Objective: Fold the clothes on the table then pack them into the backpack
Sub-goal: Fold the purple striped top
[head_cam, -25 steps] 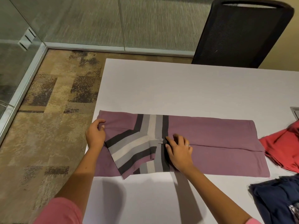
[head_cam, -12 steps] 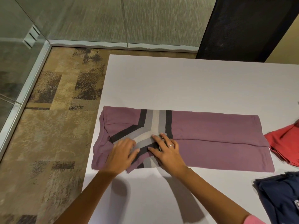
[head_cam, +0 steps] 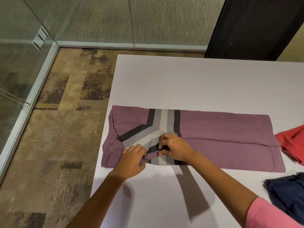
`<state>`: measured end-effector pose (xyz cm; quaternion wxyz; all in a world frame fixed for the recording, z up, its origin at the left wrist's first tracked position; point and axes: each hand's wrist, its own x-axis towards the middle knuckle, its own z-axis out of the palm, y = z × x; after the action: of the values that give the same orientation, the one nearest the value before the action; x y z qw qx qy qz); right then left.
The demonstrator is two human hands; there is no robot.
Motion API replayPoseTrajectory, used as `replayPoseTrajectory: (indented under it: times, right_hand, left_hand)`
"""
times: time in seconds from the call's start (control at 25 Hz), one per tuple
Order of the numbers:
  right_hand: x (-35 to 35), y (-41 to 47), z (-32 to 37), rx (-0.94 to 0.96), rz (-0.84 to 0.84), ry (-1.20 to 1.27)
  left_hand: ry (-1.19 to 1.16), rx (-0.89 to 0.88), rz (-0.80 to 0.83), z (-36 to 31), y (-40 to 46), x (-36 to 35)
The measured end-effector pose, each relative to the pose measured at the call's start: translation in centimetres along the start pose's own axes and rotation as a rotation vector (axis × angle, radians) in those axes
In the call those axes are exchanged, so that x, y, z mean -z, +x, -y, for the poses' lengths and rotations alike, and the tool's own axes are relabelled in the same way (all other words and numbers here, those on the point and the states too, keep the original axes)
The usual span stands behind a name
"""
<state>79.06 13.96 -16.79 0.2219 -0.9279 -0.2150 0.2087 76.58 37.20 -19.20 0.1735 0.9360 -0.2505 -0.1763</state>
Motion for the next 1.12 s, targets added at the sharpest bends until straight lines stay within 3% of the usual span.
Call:
replayPoseTrajectory:
  times: [0.08, 0.24, 0.4, 0.56, 0.64, 0.76, 0.84, 1.0, 1.12]
  right_hand:
    - [0.0, -0.3, 0.0, 0.039, 0.090, -0.109]
    - [-1.2, -0.8, -0.2, 0.005, -0.032, -0.119]
    - [0.0, -0.6, 0.1, -0.089, -0.176, 0.184]
    - [1.9, 0.6, 0.9, -0.325, -0.310, 0.720]
    - [1.9, 1.2, 0.8, -0.370, -0.386, 0.801]
    - [0.8, 0.8, 0.1, -0.350, -0.446, 0.601]
    - [-0.3, -0.3, -0.7, -0.281, -0.496, 0.392]
    - [-2.2, -3.3, -3.1, -0.260, -0.389, 0.067]
    - [-2.3, -5.6, -4.7, -0.318, -0.284, -0.020]
  left_hand:
    - [-0.160, -0.016, 0.050, 0.8, 0.0, 0.9]
    - [-0.362, 0.067, 0.150, 1.7, 0.4, 2.6]
    - [-0.550, 0.219, 0.159, 2.1, 1.1, 4.8]
    - [-0.728, 0.352, 0.080, 3.1, 1.8, 6.3]
    - [-0.683, 0.485, -0.042, 3.3, 2.0, 5.7]
    - [-0.466, 0.596, -0.210, 2.5, 1.8, 4.2]
    - [-0.159, 0.605, -0.300, 1.2, 1.5, 3.1]
    - [0.024, 0.383, -0.297, -2.5, 2.3, 1.0]
    - [0.097, 0.214, -0.126, -5.4, 4.5, -0.3]
